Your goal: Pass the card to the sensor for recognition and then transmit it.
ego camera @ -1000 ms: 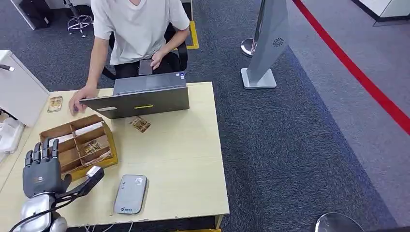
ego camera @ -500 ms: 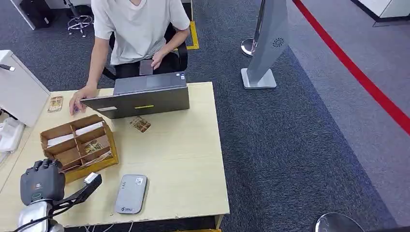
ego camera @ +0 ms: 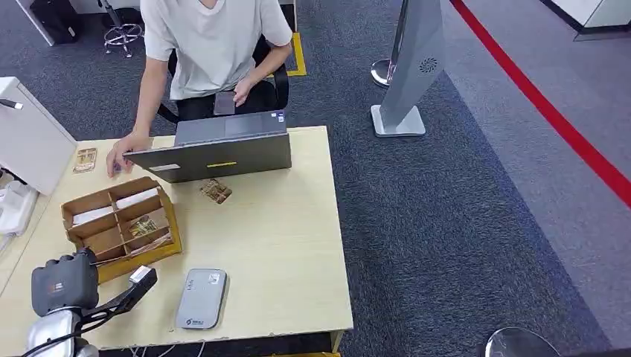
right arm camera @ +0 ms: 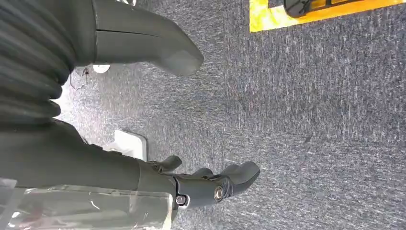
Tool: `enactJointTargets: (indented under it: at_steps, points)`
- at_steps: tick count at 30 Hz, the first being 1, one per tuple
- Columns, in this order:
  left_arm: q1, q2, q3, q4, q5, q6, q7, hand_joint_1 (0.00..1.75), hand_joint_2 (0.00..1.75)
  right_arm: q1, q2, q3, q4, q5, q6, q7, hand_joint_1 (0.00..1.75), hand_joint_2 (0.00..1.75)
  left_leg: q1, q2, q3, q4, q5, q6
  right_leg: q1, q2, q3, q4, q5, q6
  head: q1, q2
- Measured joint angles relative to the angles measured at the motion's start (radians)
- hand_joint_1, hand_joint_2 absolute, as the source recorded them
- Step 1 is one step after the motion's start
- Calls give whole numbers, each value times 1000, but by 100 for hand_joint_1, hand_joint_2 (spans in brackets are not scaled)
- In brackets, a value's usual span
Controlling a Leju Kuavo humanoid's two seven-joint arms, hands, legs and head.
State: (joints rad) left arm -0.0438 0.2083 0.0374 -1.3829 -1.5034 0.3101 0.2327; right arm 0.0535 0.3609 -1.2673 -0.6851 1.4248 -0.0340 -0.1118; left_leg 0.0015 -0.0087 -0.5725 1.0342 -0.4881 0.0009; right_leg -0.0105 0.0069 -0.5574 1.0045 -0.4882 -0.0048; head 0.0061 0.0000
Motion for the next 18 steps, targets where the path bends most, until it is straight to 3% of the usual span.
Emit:
enactJointTargets:
  at_steps: [18]
  points:
    - [0,0,9,0,1,7,-10,175,175,-3,0,-13,0,24,0,-17,0,175,0,0,0,0,0,0,0,0,0,0,0,0,0,0]
